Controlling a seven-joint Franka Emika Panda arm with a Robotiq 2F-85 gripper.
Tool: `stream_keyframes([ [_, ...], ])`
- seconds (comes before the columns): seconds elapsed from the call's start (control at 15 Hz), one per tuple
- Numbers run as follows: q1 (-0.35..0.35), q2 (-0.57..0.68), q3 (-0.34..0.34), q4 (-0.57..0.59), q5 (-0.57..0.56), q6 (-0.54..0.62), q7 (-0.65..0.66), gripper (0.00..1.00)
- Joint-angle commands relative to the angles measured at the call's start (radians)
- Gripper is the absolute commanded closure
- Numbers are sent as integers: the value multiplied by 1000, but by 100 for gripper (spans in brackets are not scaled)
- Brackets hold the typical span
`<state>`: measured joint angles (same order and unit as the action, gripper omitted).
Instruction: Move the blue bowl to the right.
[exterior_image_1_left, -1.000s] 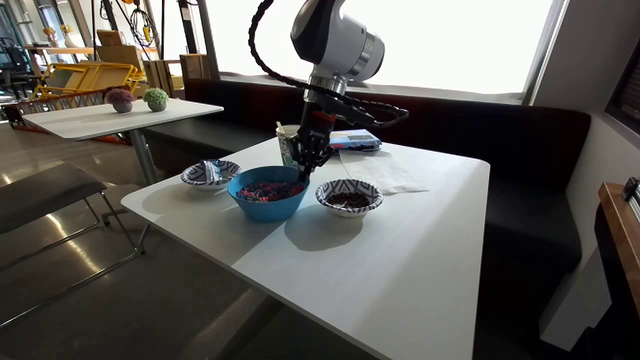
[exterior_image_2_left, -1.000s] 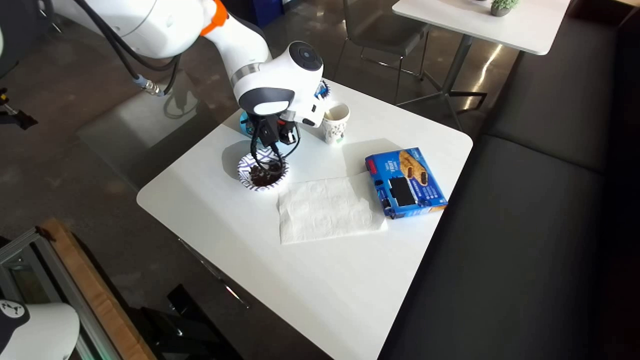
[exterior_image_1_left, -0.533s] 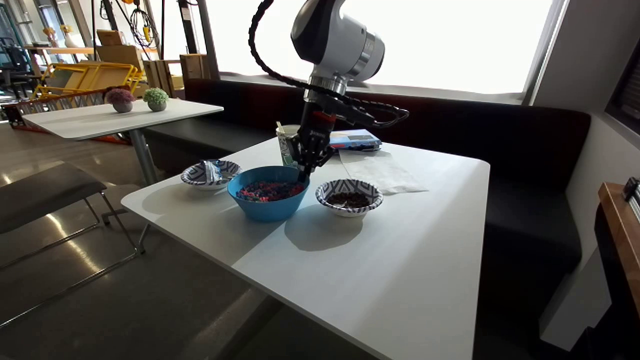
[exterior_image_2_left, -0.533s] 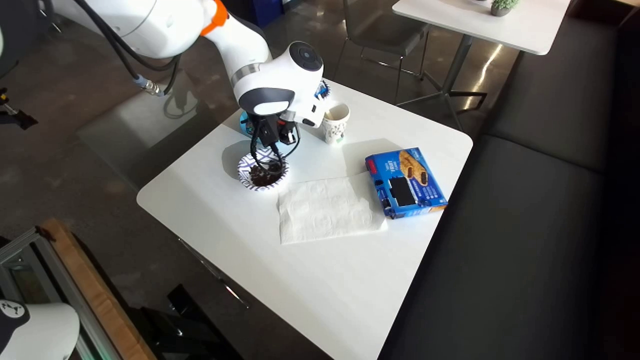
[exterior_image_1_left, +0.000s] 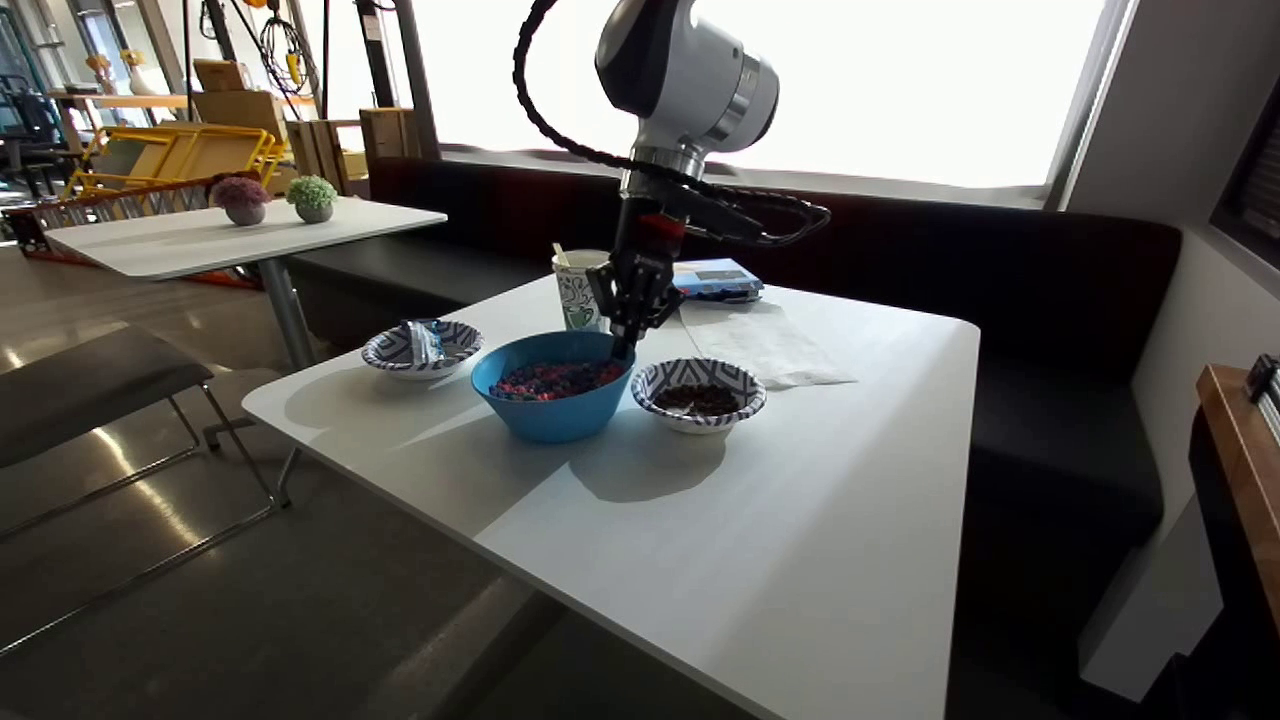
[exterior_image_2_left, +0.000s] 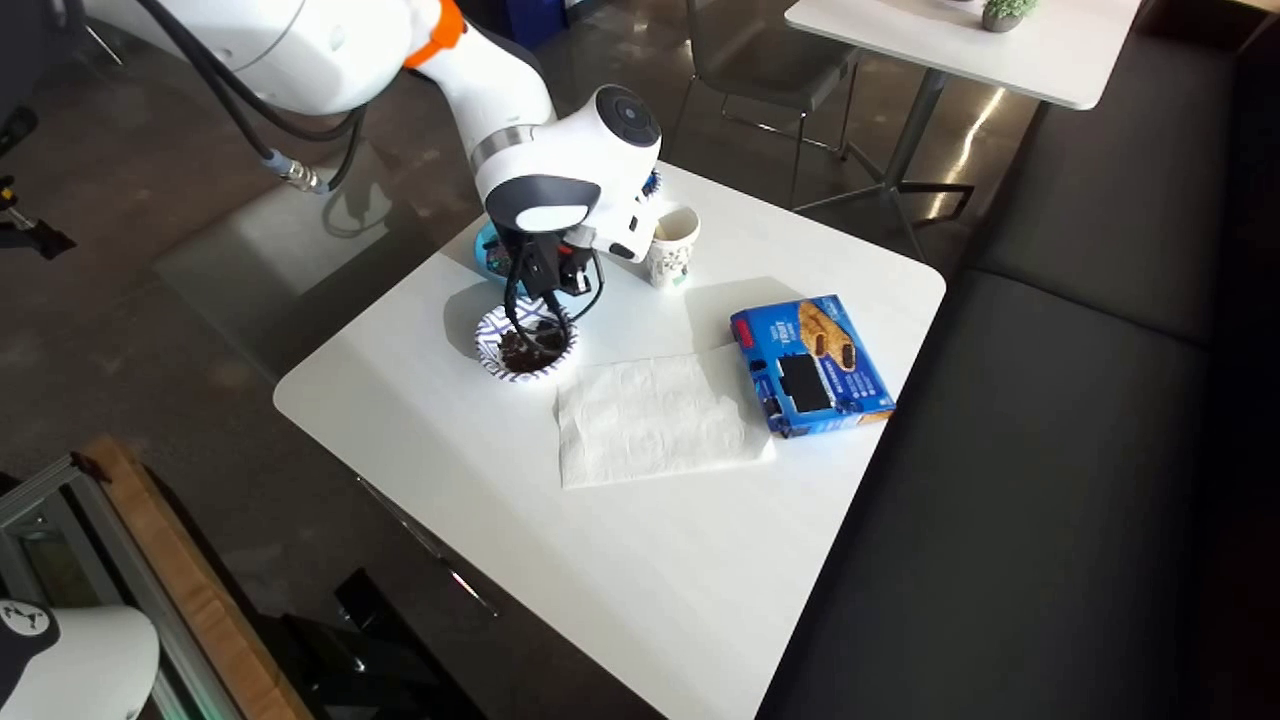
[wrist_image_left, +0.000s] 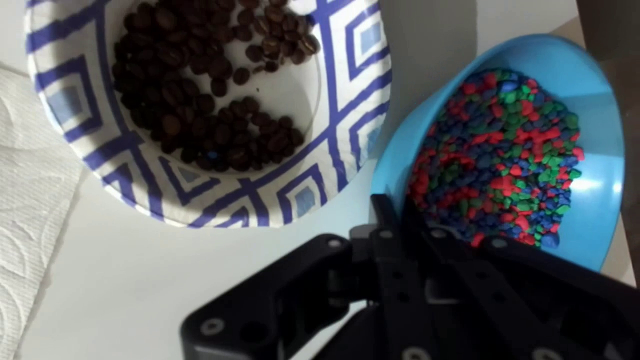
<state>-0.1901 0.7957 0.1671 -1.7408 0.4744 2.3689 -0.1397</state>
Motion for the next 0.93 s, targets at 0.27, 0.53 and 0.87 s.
stream_keyframes([
  [0.27, -67, -62, 23, -51, 29, -111, -108, 99],
  [0.53, -88, -82, 36, -69, 51, -106, -162, 99],
  [0.87, -98, -126, 44, -88, 53, -132, -201, 99],
])
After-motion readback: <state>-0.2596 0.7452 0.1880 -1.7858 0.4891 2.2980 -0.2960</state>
